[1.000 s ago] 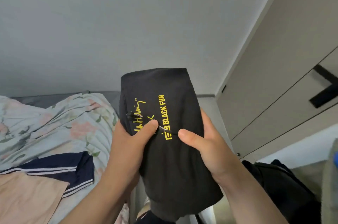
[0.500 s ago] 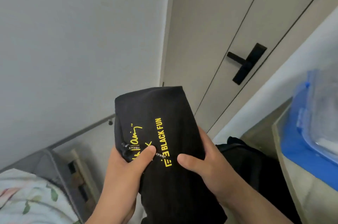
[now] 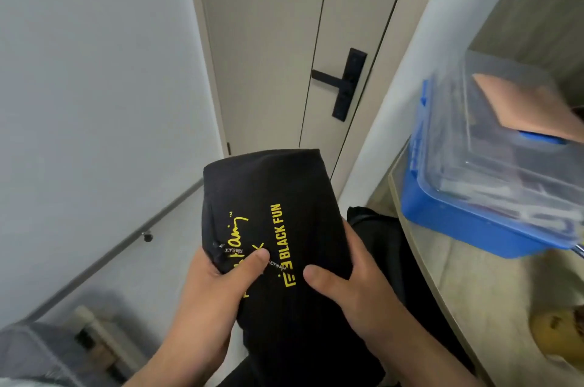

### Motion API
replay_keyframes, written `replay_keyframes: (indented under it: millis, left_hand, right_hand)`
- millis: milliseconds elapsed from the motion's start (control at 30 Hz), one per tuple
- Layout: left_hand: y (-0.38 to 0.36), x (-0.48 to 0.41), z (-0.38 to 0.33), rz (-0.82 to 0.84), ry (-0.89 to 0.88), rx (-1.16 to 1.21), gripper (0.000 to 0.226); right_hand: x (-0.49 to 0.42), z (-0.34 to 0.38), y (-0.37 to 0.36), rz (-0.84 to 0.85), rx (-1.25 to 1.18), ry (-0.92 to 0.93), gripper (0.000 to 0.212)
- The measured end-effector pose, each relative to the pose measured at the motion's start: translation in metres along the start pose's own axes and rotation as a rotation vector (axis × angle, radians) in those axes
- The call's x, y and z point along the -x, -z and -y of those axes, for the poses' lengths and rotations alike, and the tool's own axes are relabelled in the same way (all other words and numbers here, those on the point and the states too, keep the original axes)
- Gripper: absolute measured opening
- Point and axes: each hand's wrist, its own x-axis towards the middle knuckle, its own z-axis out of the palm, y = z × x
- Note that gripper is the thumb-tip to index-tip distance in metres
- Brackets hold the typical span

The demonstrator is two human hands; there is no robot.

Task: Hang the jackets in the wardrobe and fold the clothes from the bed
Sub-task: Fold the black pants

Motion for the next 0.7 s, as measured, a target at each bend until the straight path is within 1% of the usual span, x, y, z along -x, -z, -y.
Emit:
replay_keyframes:
  millis: [100,167,267,333,400,467,600,700]
  left_hand:
    - [-0.008,0.007,0.001,0.04,0.003,-0.021,0.048]
    - [-0.013,0.009,0.005,0.063,0.019,-0.029,0.043]
    - [-0.021,0.012,0.015,0.103,0.101,-0.02,0.035]
    - [-0.027,0.01,0.023,0.152,0.196,-0.034,0.036]
    - [-0.033,0.007,0.032,0.206,0.284,-0.075,0.042]
    - [-0.038,0.002,0.041,0.267,0.357,-0.112,0.045]
    - [-0.042,-0.015,0.054,0.432,0.497,-0.198,0.051]
    - [-0.043,-0.024,0.062,0.53,0.575,-0.268,0.059]
  right_hand:
    - [0.014,-0.002,0.006,-0.025,-0.011,0.032,0.054]
    - [0.023,-0.004,0.012,-0.061,0.005,0.05,0.057]
    - [0.038,-0.008,0.023,-0.091,0.047,0.04,0.062]
    - [0.048,-0.013,0.033,-0.129,0.077,0.001,0.065]
    - [0.058,-0.021,0.039,-0.2,0.099,-0.05,0.067]
    - [0.069,-0.033,0.041,-0.285,0.07,-0.082,0.067]
    - [0.092,-0.059,0.03,-0.497,-0.07,-0.149,0.073]
    - [0.105,-0.069,0.012,-0.625,-0.173,-0.151,0.071]
